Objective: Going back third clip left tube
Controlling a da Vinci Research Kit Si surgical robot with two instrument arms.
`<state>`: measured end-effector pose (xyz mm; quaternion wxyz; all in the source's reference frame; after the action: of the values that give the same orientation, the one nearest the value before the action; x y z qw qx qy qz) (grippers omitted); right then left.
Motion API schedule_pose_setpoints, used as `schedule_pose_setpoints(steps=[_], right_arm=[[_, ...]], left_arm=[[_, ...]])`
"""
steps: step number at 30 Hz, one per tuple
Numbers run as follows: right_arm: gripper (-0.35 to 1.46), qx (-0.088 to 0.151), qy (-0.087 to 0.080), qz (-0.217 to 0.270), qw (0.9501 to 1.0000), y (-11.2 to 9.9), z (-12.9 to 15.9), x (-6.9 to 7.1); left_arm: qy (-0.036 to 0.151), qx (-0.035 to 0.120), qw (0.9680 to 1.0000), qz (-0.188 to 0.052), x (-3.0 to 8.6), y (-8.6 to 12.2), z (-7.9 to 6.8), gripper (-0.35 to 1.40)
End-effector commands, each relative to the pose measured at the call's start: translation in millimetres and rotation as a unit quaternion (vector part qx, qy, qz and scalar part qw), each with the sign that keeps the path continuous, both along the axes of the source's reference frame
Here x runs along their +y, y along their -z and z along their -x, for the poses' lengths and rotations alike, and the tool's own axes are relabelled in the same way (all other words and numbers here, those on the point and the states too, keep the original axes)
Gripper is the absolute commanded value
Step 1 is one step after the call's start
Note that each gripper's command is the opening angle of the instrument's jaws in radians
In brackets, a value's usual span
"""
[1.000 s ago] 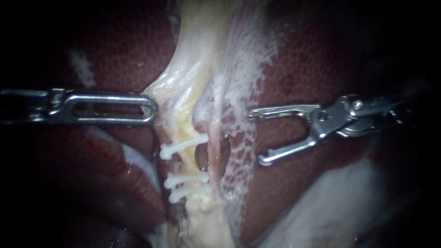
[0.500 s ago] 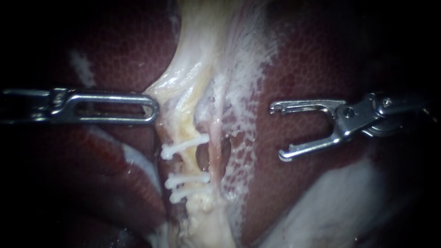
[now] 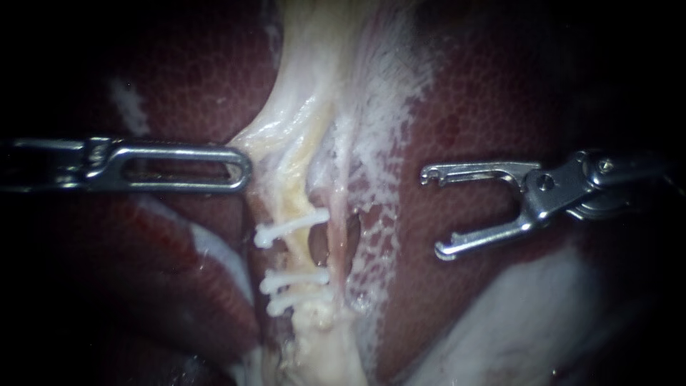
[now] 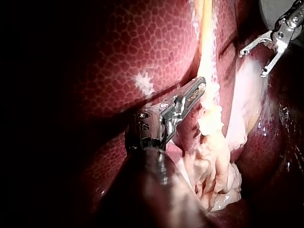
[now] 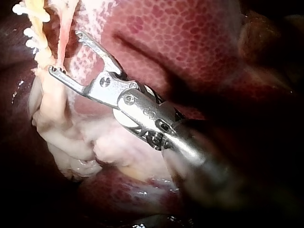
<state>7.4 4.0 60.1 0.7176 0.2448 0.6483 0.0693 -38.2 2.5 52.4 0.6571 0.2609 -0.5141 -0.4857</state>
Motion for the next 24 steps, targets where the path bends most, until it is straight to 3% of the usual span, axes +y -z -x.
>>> schedule_pose_setpoints(steps=[1,10,24], right_arm=[[0.6,0.0,0.0,0.0,1.0,0.0,0.0,0.0],[0.6,0.0,0.0,0.0,1.0,0.1,0.0,-0.1],[0.6,0.002,0.003,0.0,1.0,0.4,-0.1,-0.3]], left_arm=[[0.0,-0.002,1.0,0.001,0.0,-0.4,0.1,-0.35],[-0.003,-0.006,0.9999,-0.009,-0.4,-3.1,1.9,-0.35],[-0.008,-0.007,0.9999,-0.013,-0.7,-3.4,3.0,-0.35]])
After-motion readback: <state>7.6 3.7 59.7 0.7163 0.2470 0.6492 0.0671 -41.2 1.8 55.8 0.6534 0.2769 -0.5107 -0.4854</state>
